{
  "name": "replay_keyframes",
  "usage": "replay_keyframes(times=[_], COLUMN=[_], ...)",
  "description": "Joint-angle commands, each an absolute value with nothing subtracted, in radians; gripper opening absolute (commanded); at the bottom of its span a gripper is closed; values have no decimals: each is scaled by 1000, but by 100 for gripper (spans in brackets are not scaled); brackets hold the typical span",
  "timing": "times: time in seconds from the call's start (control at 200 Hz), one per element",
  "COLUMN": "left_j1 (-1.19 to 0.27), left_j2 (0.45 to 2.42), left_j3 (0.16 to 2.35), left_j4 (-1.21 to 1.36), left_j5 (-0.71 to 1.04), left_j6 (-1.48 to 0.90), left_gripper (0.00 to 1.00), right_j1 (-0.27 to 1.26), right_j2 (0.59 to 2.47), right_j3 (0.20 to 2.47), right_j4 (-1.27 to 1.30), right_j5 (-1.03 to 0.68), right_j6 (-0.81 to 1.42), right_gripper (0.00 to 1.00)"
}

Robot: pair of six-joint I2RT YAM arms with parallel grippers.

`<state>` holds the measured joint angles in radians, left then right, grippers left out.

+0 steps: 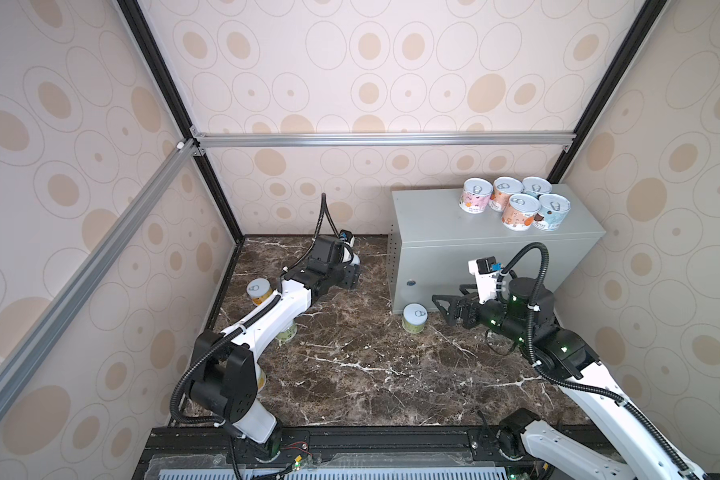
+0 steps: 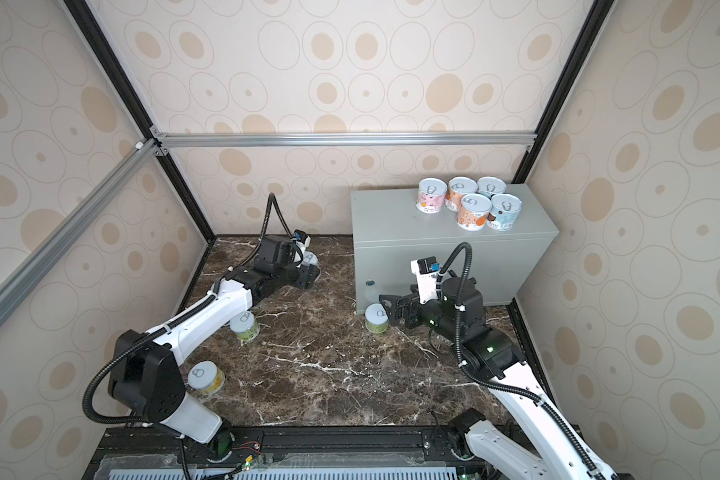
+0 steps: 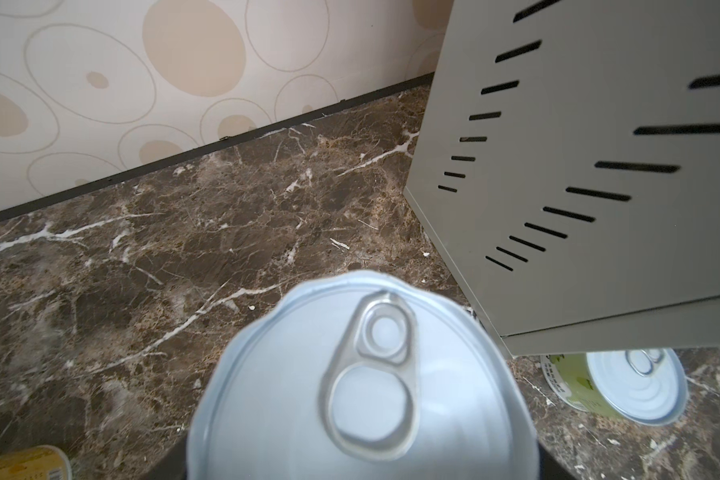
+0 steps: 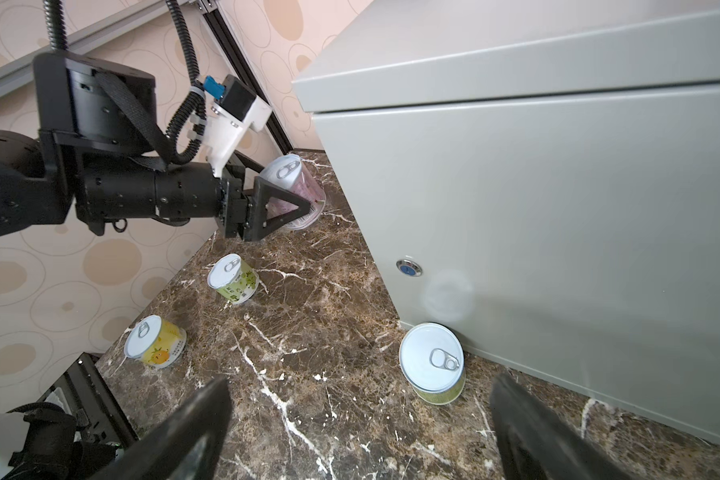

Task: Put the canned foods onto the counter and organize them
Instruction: 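Lift the pink can with the left gripper up toward the cabinet top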

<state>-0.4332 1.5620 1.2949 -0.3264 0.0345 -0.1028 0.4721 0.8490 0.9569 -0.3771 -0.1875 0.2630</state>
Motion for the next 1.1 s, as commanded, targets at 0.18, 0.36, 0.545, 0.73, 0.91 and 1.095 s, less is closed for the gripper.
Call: replay_keyframes(times=[0.18, 0.36, 0.545, 0.73, 0.91, 1.095], left_j1=[-426, -426, -426, -428, -439, -476], left_j2=[1487, 1505, 1524, 1569, 1648, 1758], left_j3=[1483, 1621, 1716, 1841, 2000, 2191], left_j4=[-462, -570, -615, -652, -715, -795], left_j5=[72, 95, 114, 140, 176, 173], left_j6=[-113, -79, -75, -90, -99, -88], left_gripper=[63, 63, 63, 62, 62, 61], right_j1=[479, 479, 483, 485, 487, 488], right_j2=[877, 893, 908, 925, 937, 949], right_j3=[959, 962, 959, 958, 952, 946], right_j4=[-385, -388, -386, -383, -370, -361], right_j5=[-221, -233, -246, -255, -262, -272], right_j6=[273, 276, 279, 282, 285, 289], right_gripper=[99, 99, 99, 99, 99, 99])
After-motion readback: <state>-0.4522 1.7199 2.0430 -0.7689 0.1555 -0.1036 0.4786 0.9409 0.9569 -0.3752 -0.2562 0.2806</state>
